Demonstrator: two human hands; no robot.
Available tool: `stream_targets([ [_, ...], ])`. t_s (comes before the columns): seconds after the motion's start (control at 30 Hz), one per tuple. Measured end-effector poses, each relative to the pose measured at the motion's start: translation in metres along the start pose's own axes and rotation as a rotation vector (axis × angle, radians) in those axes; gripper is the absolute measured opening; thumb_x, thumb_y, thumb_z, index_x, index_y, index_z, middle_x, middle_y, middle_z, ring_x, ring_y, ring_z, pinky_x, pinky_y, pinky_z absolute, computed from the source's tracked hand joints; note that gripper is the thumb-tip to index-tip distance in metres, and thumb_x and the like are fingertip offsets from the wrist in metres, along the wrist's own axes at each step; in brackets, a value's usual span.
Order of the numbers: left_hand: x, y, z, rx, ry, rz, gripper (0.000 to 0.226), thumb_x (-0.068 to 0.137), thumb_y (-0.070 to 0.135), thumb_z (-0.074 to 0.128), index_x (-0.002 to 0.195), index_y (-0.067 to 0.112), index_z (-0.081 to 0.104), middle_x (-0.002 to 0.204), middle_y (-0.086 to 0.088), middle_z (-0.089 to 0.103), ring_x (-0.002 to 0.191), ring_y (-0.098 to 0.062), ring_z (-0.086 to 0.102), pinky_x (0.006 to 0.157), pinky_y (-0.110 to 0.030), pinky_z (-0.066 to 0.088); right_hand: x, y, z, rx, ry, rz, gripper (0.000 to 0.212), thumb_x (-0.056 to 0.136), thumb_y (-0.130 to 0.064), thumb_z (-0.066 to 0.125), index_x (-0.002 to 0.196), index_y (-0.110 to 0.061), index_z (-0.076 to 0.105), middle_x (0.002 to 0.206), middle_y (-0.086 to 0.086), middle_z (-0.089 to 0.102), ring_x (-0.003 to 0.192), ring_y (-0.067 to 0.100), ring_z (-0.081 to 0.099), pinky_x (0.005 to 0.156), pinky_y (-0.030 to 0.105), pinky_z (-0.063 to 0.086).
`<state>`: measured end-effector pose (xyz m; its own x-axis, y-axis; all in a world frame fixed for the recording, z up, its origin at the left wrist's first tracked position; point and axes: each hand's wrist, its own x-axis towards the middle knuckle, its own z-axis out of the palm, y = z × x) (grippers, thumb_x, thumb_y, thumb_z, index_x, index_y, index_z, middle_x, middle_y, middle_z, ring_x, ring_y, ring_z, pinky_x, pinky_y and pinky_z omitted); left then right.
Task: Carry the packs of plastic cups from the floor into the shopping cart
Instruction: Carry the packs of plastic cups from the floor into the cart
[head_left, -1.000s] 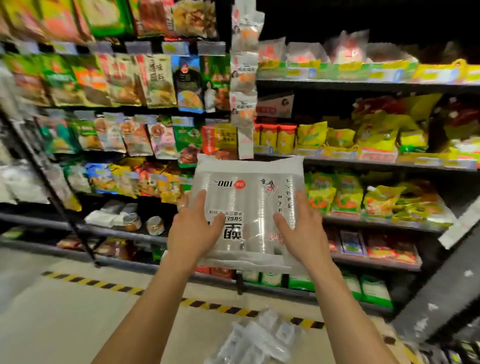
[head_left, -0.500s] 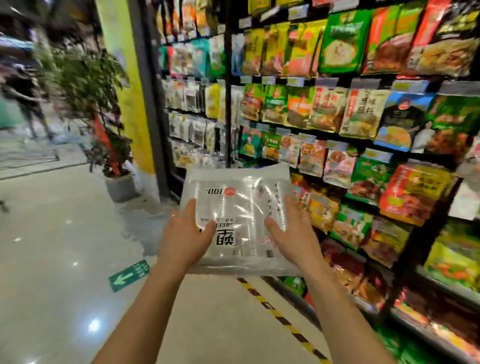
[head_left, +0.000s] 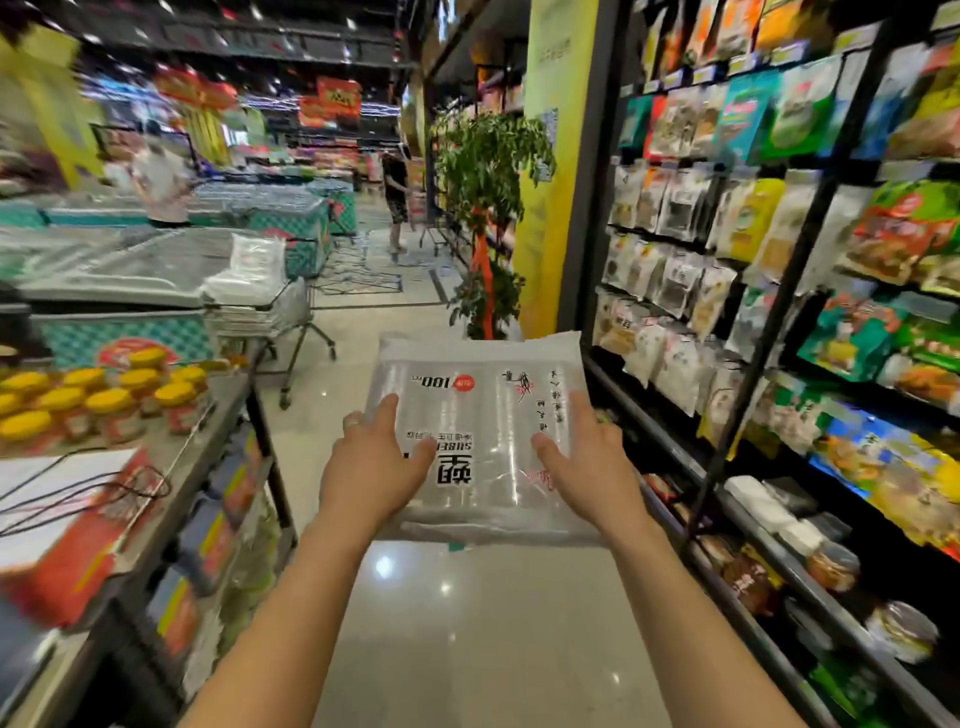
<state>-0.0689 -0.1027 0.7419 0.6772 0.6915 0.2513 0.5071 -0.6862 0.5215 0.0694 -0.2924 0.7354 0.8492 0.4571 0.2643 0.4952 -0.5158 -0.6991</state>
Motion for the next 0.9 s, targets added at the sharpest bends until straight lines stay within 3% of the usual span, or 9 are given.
stream_targets([
  [0.07,0.023,-0.027,-0.004,0.020,0.023,-0.043,0.076,0.089,0.057,0.051,0.151,0.026,0.022,0.143,-0.019,0.036,0.122,-0.039,0.047,0.095,-0.043,0.043,0.029,-0.014,0.032,0.004,-0.047,-0.030,0.068,0.088,-0.054,0.050,0.146,-0.045,0.015,0.140,0.011,0.043,0.127,0.029,0.041,0.095,0.047,0.044],
  [0.2,0.077,-0.070,-0.001,0.060,0.049,-0.103,0.075,0.089,0.059,0.050,0.150,0.027,0.021,0.141,-0.018,0.037,0.122,-0.036,0.048,0.091,-0.041,0.044,0.091,-0.031,0.090,0.038,-0.097,-0.087,0.066,0.089,-0.053,0.052,0.146,-0.041,0.021,0.143,0.007,0.042,0.125,0.027,0.047,0.098,0.040,0.040],
  [0.33,0.150,-0.097,0.015,0.100,0.078,-0.152,0.073,0.087,0.059,0.050,0.148,0.029,0.023,0.135,-0.018,0.040,0.114,-0.038,0.053,0.092,-0.045,0.048,0.170,-0.029,0.148,0.129,-0.147,-0.126,0.075,0.082,-0.062,0.049,0.147,-0.044,0.018,0.137,0.005,0.047,0.114,0.023,0.054,0.094,0.038,0.045],
  [0.47,0.242,-0.111,0.037,0.102,0.108,-0.164,0.068,0.087,0.057,0.052,0.143,0.029,0.027,0.126,-0.014,0.044,0.107,-0.036,0.055,0.088,-0.043,0.049,0.269,-0.027,0.197,0.129,-0.175,-0.136,0.069,0.089,-0.055,0.050,0.148,-0.042,0.019,0.140,0.005,0.044,0.119,0.026,0.048,0.085,0.033,0.037],
  [0.6,0.342,-0.124,0.055,0.145,0.126,-0.188,0.067,0.085,0.061,0.048,0.141,0.030,0.029,0.124,-0.013,0.047,0.109,-0.036,0.054,0.086,-0.046,0.050,0.369,-0.033,0.236,0.171,-0.217,-0.177,0.071,0.086,-0.060,0.049,0.148,-0.042,0.018,0.140,0.007,0.045,0.117,0.026,0.053,0.088,0.035,0.041],
  [0.77,0.446,-0.146,0.076,0.168,0.132,-0.224,0.073,0.076,0.072,0.033,0.137,0.032,0.030,0.127,-0.009,0.051,0.110,-0.032,0.052,0.081,-0.046,0.052,0.472,-0.047,0.272,0.186,-0.256,-0.182,0.069,0.092,-0.049,0.054,0.150,-0.035,0.019,0.142,0.007,0.046,0.125,0.027,0.049,0.085,0.030,0.034],
  [0.9,0.525,-0.166,0.093,0.173,0.154,-0.285,0.073,0.085,0.064,0.045,0.147,0.032,0.021,0.136,-0.014,0.044,0.115,-0.033,0.053,0.086,-0.043,0.050,0.544,-0.060,0.306,0.185,-0.276,-0.194,0.066,0.096,-0.036,0.056,0.151,-0.020,0.025,0.142,0.005,0.050,0.126,0.024,0.049,0.083,0.023,0.032],
])
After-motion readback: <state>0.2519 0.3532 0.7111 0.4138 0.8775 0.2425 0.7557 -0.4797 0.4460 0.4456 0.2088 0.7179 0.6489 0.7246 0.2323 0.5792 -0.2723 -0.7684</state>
